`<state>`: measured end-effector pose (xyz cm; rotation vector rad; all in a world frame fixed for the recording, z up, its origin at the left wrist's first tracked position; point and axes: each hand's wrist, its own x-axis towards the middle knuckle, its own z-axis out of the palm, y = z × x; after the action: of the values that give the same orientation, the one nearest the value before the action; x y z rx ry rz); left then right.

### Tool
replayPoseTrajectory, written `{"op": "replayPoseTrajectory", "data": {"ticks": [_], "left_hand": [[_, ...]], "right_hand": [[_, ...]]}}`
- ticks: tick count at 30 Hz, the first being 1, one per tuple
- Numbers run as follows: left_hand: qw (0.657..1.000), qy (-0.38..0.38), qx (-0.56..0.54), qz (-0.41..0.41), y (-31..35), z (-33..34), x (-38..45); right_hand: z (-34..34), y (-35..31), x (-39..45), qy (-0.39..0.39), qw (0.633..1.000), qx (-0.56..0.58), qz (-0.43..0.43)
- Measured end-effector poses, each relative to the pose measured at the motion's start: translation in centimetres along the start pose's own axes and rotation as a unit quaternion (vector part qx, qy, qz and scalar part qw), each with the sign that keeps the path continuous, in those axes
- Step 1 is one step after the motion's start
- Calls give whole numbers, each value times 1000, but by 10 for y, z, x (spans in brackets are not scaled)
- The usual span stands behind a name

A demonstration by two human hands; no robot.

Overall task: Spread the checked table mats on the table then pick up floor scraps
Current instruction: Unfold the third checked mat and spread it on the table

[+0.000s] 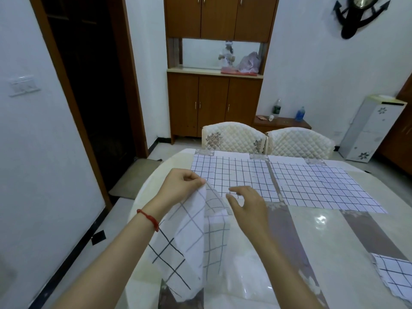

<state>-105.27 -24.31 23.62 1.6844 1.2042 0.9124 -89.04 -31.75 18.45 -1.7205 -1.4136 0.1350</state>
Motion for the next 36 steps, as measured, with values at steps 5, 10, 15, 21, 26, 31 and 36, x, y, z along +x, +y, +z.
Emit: {"op": "replayPoseTrajectory", "data": {"ticks": [5, 10, 15, 21, 26, 31, 36], "left_hand": [[997, 37, -72, -17, 9, 1, 4], [978, 115, -163, -54, 16, 7, 10], [966, 144, -196, -87, 22, 7, 14], [964, 150, -198, -92, 11, 5, 19], [991, 131, -5, -22, -19, 0, 15], [976, -8, 180, 125, -23, 4, 11], [961, -9, 189, 202, -12, 14, 21]], "right_hand": [[-1, -2, -18, -70, 985, 148, 59], [4, -17, -33, -181, 965, 186, 20], [15, -10, -45, -155, 981, 115, -19], [16, 1, -31, 19, 984, 180, 1], [-4, -2, -4, -4, 982, 187, 36], [-26, -5, 23, -46, 988, 146, 7], [-46, -12, 30, -116, 983, 142, -17]]}}
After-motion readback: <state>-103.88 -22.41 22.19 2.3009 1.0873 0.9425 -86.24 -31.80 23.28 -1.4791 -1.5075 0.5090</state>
